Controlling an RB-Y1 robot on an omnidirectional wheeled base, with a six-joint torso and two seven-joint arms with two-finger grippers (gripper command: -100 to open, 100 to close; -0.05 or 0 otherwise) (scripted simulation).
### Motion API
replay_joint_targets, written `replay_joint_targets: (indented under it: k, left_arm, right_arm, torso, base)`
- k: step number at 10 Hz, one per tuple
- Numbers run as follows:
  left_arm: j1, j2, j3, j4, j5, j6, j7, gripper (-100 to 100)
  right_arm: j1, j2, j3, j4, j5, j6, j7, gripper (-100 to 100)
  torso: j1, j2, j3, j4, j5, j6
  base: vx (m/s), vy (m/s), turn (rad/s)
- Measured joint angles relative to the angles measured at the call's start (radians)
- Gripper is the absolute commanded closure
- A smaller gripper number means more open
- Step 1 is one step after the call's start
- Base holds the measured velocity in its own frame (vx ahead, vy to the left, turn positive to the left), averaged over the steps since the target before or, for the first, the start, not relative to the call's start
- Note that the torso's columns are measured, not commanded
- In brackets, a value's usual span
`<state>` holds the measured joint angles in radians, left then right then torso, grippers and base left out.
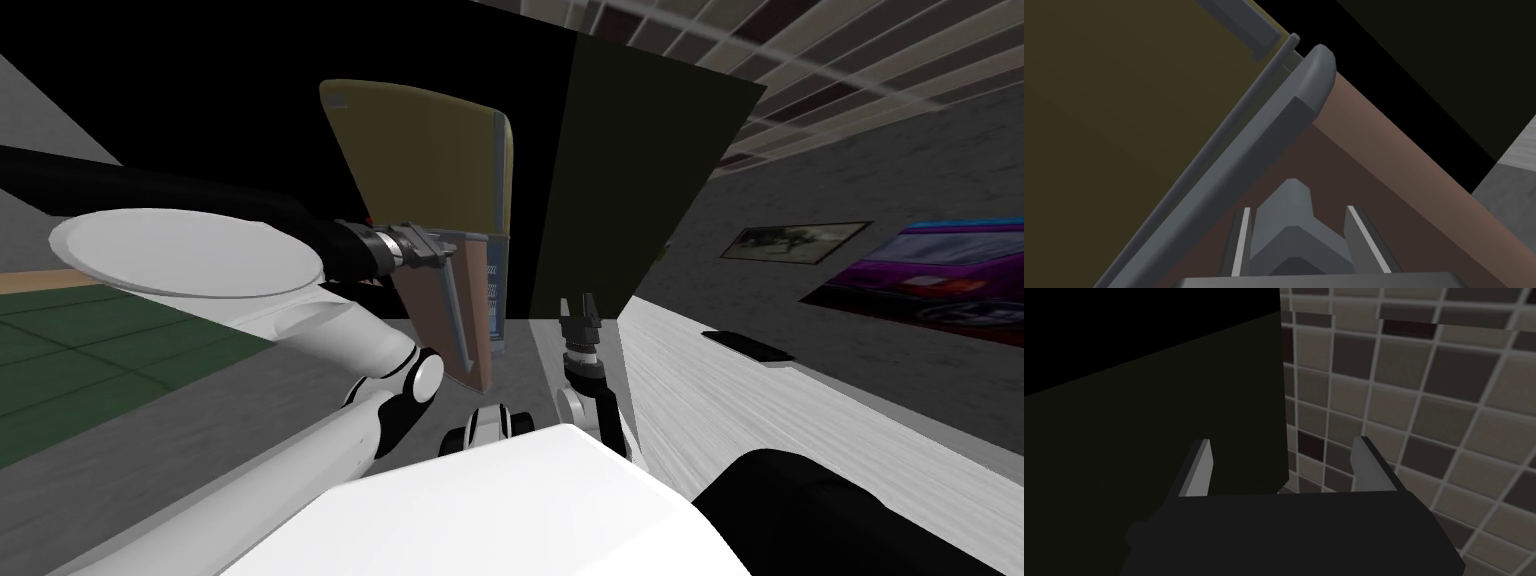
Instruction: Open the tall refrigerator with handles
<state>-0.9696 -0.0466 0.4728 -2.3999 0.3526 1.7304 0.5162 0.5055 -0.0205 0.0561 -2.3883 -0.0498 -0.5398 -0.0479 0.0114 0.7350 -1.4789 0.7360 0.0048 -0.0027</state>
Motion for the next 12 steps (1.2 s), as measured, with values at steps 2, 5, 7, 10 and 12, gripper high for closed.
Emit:
replay_joint_targets:
  k: [2,5,7,10,12]
  left_arm:
    - [0.0,-0.004,0.009,-0.035,0.04,0.047,0.016,100]
    - [-0.006,-0.002,0.035,-0.101,0.118,0.132,0.046,100]
    - [-0.015,-0.002,0.045,-0.139,0.159,0.175,0.066,100]
    - [-0.024,0.003,0.073,-0.193,0.222,0.235,0.09,100]
    - [-0.034,0.003,0.072,-0.209,0.234,0.258,0.105,100]
  right_arm:
    - [0.0,0.0,0.0,0.0,0.0,0.0,0.0,0]
    - [0.0,0.0,0.0,0.0,0.0,0.0,0.0,0]
    - [0.0,0.0,0.0,0.0,0.0,0.0,0.0,0]
    - [0.0,0.0,0.0,0.0,0.0,0.0,0.0,0]
    - [0.0,0.0,0.0,0.0,0.0,0.0,0.0,0]
  torso:
    - [-0.001,-0.004,-0.002,-0.002,0.0,0.0]
    - [-0.001,-0.008,-0.005,-0.004,0.0,-0.001]
    - [-0.006,-0.008,-0.004,-0.005,-0.001,0.001]
    - [-0.009,-0.01,-0.004,-0.008,-0.003,0.003]
    - [-0.014,-0.011,-0.005,-0.007,-0.004,0.003]
  base:
    - [-0.059,0.261,-0.095]
    - [-0.081,0.243,-0.068]
    - [-0.075,0.219,-0.058]
    - [-0.04,0.178,-0.05]
    - [-0.049,0.108,-0.048]
